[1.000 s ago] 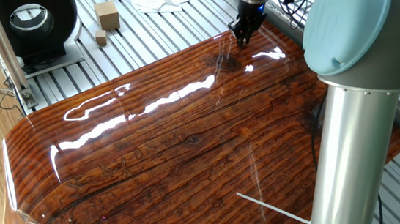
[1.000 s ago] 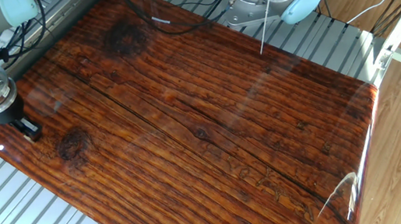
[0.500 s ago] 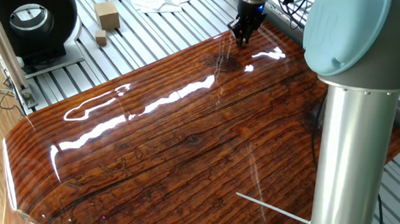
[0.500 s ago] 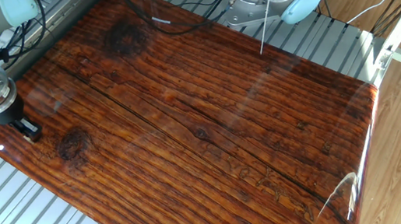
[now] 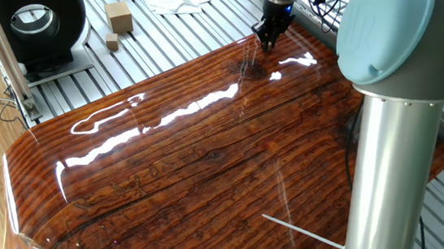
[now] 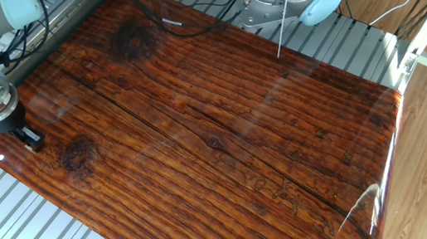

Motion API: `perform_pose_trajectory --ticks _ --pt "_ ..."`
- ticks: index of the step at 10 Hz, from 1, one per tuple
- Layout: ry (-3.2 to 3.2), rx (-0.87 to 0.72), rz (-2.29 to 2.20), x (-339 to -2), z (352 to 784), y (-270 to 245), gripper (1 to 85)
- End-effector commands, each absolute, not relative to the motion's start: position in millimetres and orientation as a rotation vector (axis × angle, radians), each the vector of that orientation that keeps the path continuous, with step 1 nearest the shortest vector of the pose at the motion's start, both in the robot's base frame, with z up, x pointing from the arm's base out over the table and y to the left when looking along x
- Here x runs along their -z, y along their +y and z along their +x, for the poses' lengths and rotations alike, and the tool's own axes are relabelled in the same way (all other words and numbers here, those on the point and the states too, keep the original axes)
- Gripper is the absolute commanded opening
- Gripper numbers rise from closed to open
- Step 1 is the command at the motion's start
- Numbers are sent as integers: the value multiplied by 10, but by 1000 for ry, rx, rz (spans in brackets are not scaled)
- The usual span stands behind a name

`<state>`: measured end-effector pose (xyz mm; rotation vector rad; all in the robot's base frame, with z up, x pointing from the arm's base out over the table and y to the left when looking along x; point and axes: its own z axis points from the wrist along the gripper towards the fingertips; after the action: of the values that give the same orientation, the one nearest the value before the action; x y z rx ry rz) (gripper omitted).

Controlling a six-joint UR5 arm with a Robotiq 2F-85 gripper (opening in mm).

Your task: Hold a small block with the gripper and sweep it from left to right on the table

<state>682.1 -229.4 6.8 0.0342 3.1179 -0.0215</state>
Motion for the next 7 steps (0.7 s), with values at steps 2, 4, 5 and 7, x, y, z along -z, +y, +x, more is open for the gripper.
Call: perform_pose_trajectory --ticks 2,4,5,7 --pt "3107 19 43 -42 6851 -2305 10" --pt "3090 35 47 -44 6896 -2335 10" --pt "3082 44 51 -50 6916 -2346 10" --pt "3076 65 64 -87 6928 -2322 10"
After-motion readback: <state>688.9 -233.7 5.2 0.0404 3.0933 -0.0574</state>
